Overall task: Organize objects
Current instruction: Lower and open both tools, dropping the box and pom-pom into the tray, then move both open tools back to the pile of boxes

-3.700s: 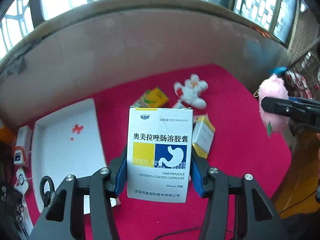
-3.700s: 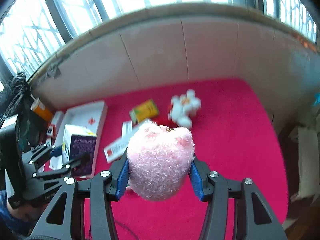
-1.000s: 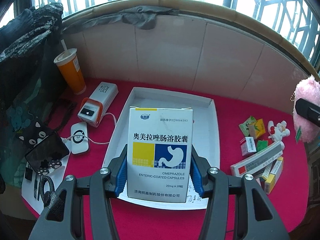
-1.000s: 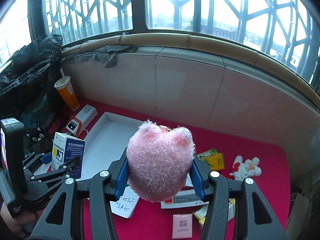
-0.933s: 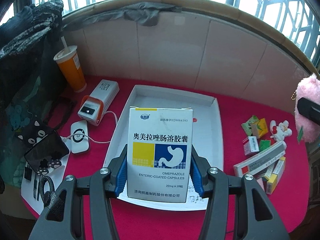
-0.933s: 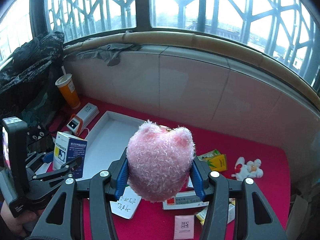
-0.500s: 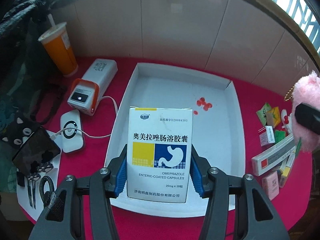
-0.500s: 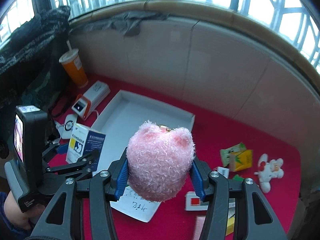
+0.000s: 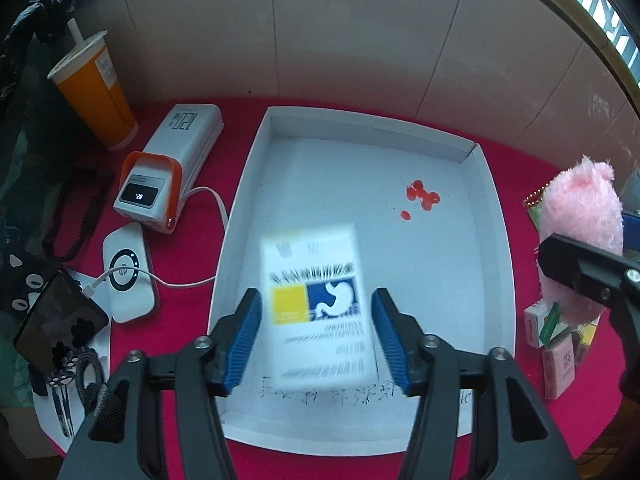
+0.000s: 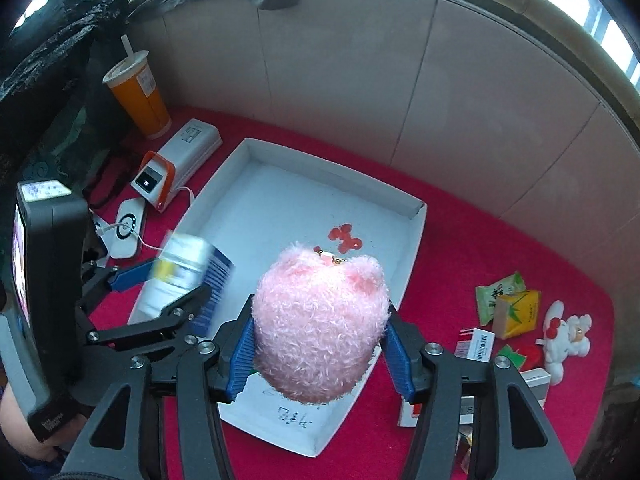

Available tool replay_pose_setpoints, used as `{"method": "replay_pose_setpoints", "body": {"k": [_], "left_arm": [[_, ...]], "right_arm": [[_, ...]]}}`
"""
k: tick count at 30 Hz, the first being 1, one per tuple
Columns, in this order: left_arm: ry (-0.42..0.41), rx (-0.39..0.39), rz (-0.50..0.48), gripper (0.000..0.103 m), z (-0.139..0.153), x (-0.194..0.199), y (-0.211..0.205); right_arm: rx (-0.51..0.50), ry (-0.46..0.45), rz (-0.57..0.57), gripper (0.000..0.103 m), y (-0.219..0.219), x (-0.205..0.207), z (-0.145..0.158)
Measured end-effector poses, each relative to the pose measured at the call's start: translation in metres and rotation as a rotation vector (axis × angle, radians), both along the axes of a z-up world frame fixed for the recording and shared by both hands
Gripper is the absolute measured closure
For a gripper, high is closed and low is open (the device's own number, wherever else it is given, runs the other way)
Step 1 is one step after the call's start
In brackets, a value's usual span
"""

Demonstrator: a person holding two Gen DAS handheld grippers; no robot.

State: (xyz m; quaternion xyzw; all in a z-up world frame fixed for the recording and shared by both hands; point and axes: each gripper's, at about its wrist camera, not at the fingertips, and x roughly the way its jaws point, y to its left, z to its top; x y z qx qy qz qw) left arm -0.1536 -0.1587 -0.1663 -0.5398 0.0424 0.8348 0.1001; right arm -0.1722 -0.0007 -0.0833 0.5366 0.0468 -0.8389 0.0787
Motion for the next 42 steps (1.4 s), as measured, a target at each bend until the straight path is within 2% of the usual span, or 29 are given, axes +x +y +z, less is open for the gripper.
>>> {"method": "replay_pose_setpoints", "body": {"k": [2,4,5,10,21,27,33,38,42], "left_arm": [[0.004,0.017,0.007,0.029,-0.001,0.000,-0.002],[0.020,0.042,0.019,0.012,0.001,0.001,-0.005],[0.030,0.048,0.023,0.010,0.002,0.002,-0.006],[0.046,0.031,0.054,0.009,0.005,0.005,-0.003],[0.052,0.026,0.032,0.009,0.012,0.030,0.035],[0.066,0.059,-0.055,0.009,0.012,0.055,0.086],[0.056,0.054,-0.172,0.009,0.005,0.075,0.147],[0.058,-0.001,-0.296,0.009,-0.004,0.080,0.189],[0.061,-0.068,-0.429,0.009,-0.015,0.081,0.217]], "right_arm": [[-0.011,0.004,-0.001,0.029,0.000,0.000,0.001],[-0.012,0.021,-0.011,0.017,0.001,0.001,0.003],[-0.019,0.025,-0.014,0.016,0.002,0.002,0.005],[-0.039,0.045,-0.056,0.008,0.016,0.009,0.010],[-0.082,0.071,-0.148,0.004,0.075,0.042,0.014],[-0.086,0.121,-0.244,0.002,0.134,0.065,0.021],[-0.096,0.109,-0.389,0.002,0.208,0.091,0.014],[-0.116,0.078,-0.478,0.002,0.260,0.116,0.000],[-0.133,0.015,-0.473,0.002,0.285,0.133,-0.023]]}}
